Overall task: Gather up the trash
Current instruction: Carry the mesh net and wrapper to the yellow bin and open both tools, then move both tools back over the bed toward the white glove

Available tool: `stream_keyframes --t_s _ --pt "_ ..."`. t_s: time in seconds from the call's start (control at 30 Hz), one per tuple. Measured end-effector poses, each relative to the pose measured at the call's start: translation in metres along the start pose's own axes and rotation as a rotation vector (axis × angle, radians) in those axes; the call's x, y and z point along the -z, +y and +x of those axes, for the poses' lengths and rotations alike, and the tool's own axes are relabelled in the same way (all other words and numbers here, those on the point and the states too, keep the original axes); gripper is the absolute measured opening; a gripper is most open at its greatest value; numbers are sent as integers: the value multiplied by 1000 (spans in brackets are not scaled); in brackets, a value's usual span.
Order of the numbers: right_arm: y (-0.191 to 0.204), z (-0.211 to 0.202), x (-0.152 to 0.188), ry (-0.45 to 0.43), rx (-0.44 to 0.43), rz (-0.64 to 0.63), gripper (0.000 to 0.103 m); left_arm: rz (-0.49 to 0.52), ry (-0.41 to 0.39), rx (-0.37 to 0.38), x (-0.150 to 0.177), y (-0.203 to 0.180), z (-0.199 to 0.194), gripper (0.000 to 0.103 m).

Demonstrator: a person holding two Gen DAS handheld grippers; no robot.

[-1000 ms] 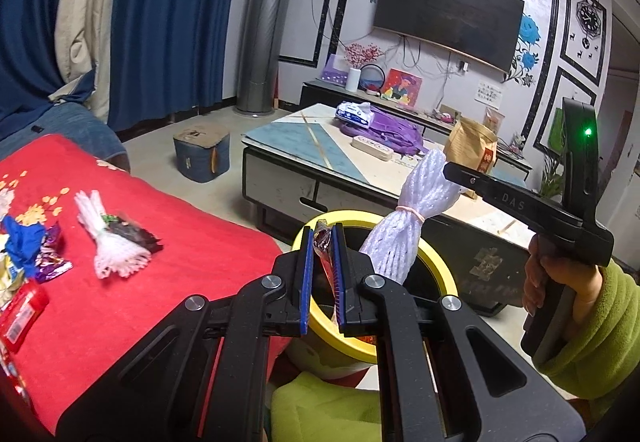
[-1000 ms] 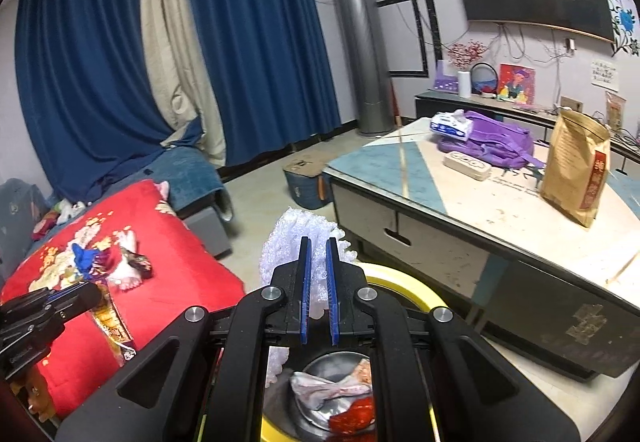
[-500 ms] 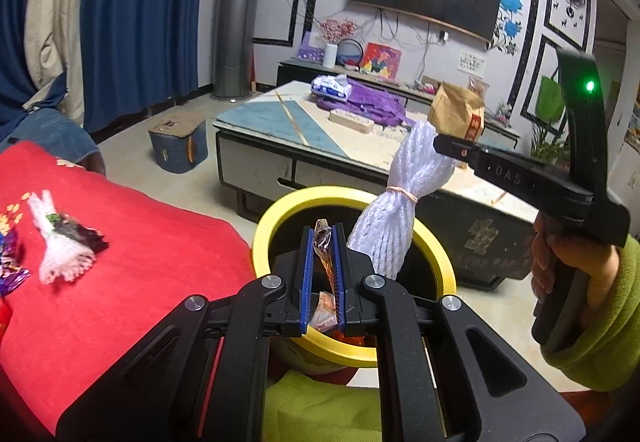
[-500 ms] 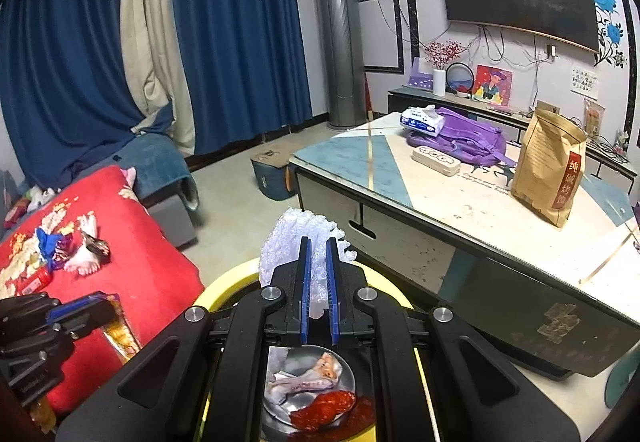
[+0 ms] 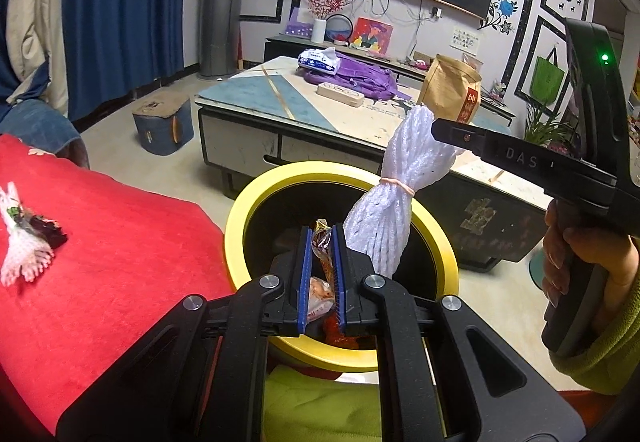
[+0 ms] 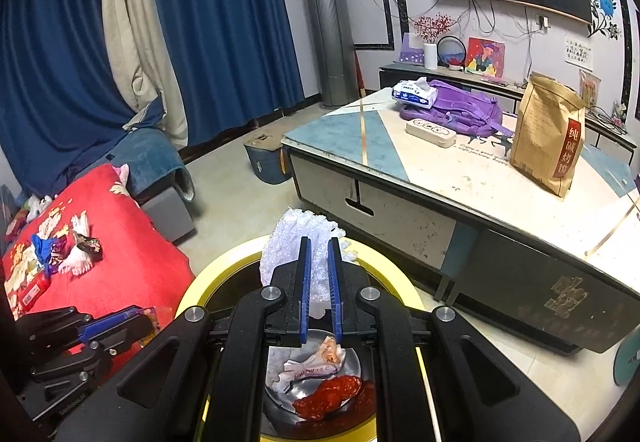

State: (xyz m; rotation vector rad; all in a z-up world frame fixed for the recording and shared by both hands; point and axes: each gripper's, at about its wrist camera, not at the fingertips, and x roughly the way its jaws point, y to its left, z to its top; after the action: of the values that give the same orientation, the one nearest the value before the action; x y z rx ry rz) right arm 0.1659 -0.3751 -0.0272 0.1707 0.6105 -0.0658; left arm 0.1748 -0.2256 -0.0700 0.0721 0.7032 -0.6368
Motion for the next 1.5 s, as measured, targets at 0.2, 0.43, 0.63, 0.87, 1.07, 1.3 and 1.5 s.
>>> stream_keyframes --t_s 0.2,0.43,0.63,0.87,1.07,1.3,1.5 --pt "-4 2 -1 14 -2 30 30 -11 3 -5 0 1 2 13" --pt "-5 2 0 18 -9 41 44 -66 3 -4 4 8 -3 59" --pt "0 -2 1 8 -13 38 56 -90 -9 -56 7 12 -17 92" --pt "16 -12 0 -11 -42 14 63 -94 -46 -123 7 19 -36 92" --pt "37 -26 -4 -46 -85 -28 67 -119 -94 -193 8 34 -59 92" --pt "65 -42 -3 -81 -135 -88 70 -155 -148 -250 7 50 -84 92" --pt "89 -55 0 -108 -191 -122 73 -186 -188 -302 10 64 -104 92"
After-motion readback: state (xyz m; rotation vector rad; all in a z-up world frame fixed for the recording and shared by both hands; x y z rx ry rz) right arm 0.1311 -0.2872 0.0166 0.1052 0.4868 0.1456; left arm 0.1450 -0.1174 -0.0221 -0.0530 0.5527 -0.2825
